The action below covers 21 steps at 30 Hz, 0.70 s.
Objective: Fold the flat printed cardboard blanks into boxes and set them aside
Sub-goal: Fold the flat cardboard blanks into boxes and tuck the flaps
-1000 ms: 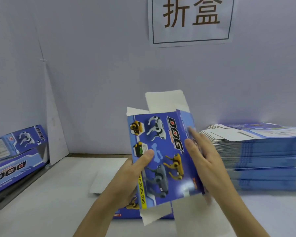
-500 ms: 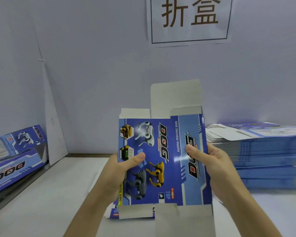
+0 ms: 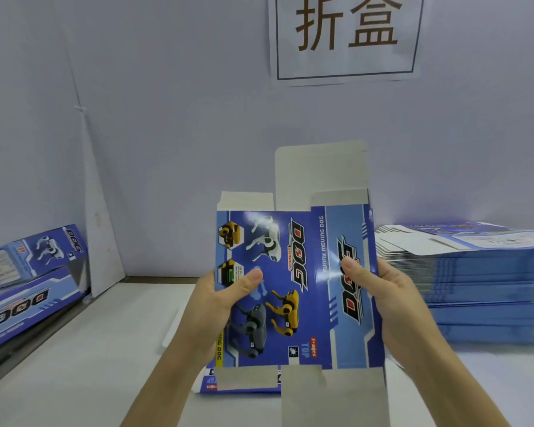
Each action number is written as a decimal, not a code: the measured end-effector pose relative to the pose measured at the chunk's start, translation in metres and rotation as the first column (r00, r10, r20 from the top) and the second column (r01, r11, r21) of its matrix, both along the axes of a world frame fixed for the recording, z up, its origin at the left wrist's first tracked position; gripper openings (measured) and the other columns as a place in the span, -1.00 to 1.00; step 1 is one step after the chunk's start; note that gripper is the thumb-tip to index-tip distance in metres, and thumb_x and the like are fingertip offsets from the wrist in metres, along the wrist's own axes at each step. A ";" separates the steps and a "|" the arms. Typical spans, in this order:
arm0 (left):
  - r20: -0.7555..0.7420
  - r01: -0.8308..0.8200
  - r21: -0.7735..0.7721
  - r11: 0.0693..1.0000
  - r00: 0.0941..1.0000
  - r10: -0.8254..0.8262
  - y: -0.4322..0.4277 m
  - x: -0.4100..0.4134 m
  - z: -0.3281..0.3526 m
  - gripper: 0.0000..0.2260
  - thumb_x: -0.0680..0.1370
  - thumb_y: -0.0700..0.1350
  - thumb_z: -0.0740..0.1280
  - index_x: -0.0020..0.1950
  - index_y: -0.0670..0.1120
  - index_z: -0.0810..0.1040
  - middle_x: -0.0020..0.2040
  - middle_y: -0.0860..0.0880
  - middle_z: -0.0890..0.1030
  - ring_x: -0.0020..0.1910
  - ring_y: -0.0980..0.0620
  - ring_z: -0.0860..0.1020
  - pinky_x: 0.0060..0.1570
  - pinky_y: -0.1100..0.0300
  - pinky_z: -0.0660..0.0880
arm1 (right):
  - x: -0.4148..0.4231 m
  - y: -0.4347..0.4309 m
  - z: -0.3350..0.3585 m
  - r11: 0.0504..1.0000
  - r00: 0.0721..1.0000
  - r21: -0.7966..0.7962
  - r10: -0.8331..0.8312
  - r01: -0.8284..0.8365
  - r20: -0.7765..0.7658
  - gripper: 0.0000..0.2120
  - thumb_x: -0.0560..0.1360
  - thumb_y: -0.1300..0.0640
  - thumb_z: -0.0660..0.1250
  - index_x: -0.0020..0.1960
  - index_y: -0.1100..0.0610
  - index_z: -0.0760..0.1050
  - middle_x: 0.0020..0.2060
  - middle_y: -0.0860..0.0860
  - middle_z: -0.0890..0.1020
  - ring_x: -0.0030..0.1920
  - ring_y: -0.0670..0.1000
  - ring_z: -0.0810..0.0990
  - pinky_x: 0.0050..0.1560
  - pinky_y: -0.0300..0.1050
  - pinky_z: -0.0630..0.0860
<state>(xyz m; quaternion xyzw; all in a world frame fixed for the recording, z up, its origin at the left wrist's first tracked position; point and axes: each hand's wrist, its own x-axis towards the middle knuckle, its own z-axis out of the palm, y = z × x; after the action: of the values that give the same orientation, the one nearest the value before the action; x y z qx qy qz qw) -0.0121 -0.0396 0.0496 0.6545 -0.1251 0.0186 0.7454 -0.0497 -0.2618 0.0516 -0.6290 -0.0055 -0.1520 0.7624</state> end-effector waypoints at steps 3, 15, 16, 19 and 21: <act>-0.012 0.007 0.005 1.000 1.000 -0.007 0.001 -0.002 0.002 -0.51 0.26 0.07 0.46 0.07 -0.18 0.59 -0.02 -0.21 0.69 -0.05 -0.21 0.67 0.05 -0.14 0.58 | 0.000 0.002 -0.002 0.999 1.000 0.027 0.019 -0.019 0.000 -0.59 0.30 -0.10 0.40 0.08 0.07 0.55 -0.14 0.08 0.73 -0.18 0.12 0.73 -0.33 -0.08 0.63; -0.129 0.160 0.106 0.981 0.981 -0.146 -0.012 -0.005 0.002 -0.61 0.58 -0.06 0.27 0.31 -0.28 0.42 -0.21 -0.04 0.66 -0.36 0.23 0.63 -0.14 0.20 0.57 | -0.014 0.027 0.018 0.964 0.962 0.001 0.264 -0.264 -0.067 0.14 -0.02 -0.36 0.54 0.30 0.39 0.45 -0.40 -0.10 0.69 -0.35 -0.21 0.65 -0.10 -0.39 0.50; -0.128 0.127 0.051 0.991 0.985 -0.120 -0.016 -0.004 0.002 -0.53 0.50 0.02 0.37 0.32 -0.21 0.43 -0.10 -0.05 0.69 -0.21 0.13 0.67 -0.12 0.18 0.57 | -0.014 0.025 0.018 0.956 0.961 -0.106 0.271 -0.275 -0.051 -0.17 0.16 -0.22 0.58 0.14 0.40 0.50 -0.42 -0.02 0.69 -0.36 -0.20 0.63 0.03 -0.29 0.45; -0.037 0.037 -0.009 0.999 0.999 -0.037 -0.011 -0.005 -0.001 -0.17 0.29 0.18 0.55 0.47 0.09 0.27 0.25 -0.02 0.58 0.11 -0.01 0.61 0.16 0.00 0.52 | -0.010 0.023 0.023 0.915 0.971 -0.330 0.197 -0.232 -0.137 -0.68 0.26 -0.03 0.42 -0.04 0.04 0.50 -0.36 -0.02 0.70 -0.25 -0.05 0.68 -0.11 -0.14 0.54; 0.198 -0.181 0.166 0.970 0.969 0.147 -0.009 -0.005 0.001 0.03 0.23 0.29 0.52 0.52 0.28 -0.05 0.41 0.12 0.33 0.40 0.10 0.36 0.36 0.05 0.35 | -0.018 0.019 0.019 0.910 0.989 -0.388 0.148 -0.147 -0.028 -0.49 0.20 -0.05 0.51 0.12 -0.13 0.47 -0.14 -0.15 0.70 -0.13 -0.11 0.70 -0.26 -0.33 0.55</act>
<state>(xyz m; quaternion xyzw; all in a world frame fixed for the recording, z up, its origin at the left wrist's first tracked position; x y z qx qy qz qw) -0.0175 -0.0483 0.0508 0.7236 -0.1401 0.1292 0.6634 -0.0678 -0.2429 0.0703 -0.7653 -0.0834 -0.0904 0.6318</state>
